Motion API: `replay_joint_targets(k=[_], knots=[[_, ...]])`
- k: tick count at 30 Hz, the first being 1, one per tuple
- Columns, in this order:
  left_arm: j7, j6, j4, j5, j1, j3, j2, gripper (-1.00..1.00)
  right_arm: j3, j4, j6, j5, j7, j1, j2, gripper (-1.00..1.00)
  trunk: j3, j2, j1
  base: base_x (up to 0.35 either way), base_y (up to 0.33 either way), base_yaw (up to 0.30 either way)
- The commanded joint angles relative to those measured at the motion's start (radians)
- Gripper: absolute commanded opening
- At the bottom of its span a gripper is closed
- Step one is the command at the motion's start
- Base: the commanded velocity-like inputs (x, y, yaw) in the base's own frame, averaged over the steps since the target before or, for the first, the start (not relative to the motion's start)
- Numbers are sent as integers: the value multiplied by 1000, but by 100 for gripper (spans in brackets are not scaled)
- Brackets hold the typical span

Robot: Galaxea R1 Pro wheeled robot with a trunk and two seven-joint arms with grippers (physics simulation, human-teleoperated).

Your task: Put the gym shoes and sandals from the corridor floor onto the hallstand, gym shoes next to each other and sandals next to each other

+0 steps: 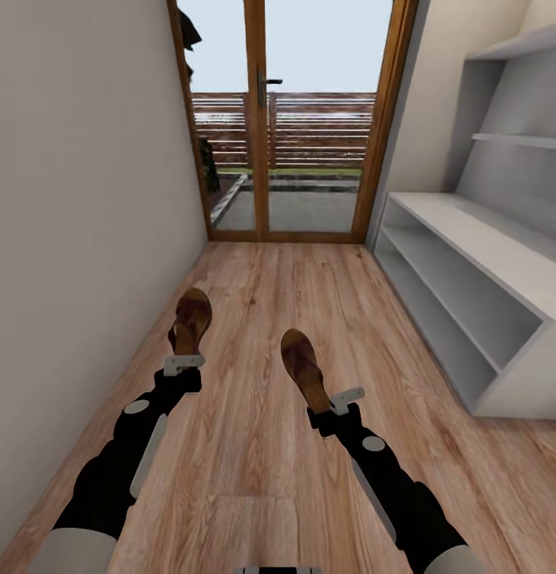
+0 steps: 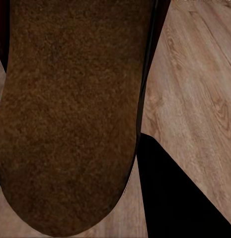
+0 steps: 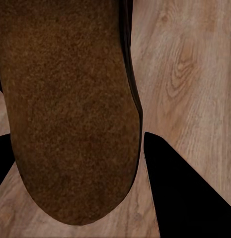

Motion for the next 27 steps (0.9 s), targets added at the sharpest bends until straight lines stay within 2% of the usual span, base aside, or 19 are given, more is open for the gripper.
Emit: replay_joint_targets(k=[1,27], knots=[[-2,6,-1,3,0,-1,1,-100,0,-2,6,-4,-1,0,0,-100,-1,0,0,346,0,0],[-2,7,-1,3,0,-1,1,-100,-1,0,6,-3,-1,0,0,-100,-1,0,0,346,0,0]])
